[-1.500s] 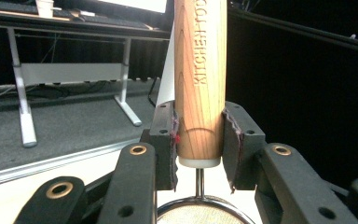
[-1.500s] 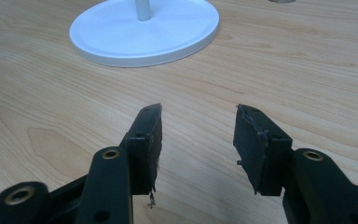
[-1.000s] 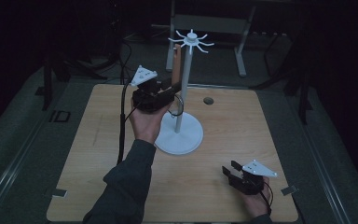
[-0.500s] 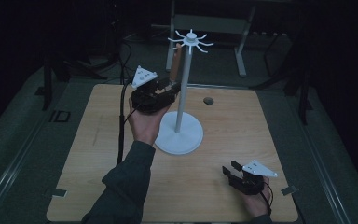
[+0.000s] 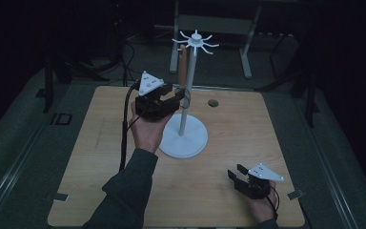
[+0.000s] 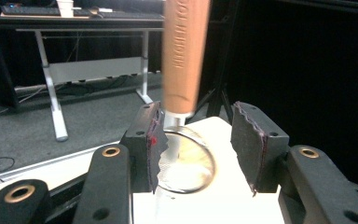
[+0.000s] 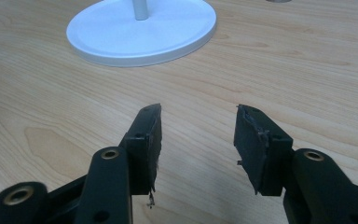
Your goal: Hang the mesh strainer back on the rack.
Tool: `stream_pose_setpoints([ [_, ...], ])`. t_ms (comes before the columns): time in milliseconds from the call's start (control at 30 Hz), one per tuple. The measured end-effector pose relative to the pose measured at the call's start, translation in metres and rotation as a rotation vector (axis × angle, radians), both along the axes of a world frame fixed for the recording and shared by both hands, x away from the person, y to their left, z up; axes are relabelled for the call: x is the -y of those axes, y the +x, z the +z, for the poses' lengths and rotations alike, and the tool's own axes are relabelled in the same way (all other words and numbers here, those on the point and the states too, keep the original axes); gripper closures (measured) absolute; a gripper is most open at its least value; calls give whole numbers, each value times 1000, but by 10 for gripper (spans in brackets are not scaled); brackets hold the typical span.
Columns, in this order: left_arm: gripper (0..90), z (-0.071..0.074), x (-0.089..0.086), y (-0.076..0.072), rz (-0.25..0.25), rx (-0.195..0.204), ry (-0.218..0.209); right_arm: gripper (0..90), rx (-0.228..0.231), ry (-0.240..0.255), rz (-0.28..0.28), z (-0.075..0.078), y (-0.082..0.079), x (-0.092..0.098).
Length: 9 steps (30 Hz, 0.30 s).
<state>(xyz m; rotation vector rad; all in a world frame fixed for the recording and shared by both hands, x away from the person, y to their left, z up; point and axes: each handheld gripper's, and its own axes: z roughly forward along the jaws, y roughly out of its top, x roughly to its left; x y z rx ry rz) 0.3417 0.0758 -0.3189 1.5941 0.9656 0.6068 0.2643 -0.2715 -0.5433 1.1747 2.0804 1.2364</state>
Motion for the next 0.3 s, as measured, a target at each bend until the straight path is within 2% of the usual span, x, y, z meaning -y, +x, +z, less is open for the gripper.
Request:
stream_pose_setpoints([
  [167, 537, -5, -1, -1, -24, -32, 9, 505, -10, 1, -10, -1, 1, 1],
  [300, 537, -7, -1, -2, -32, -39, 16, 503, -12, 2, -19, -1, 2, 3],
])
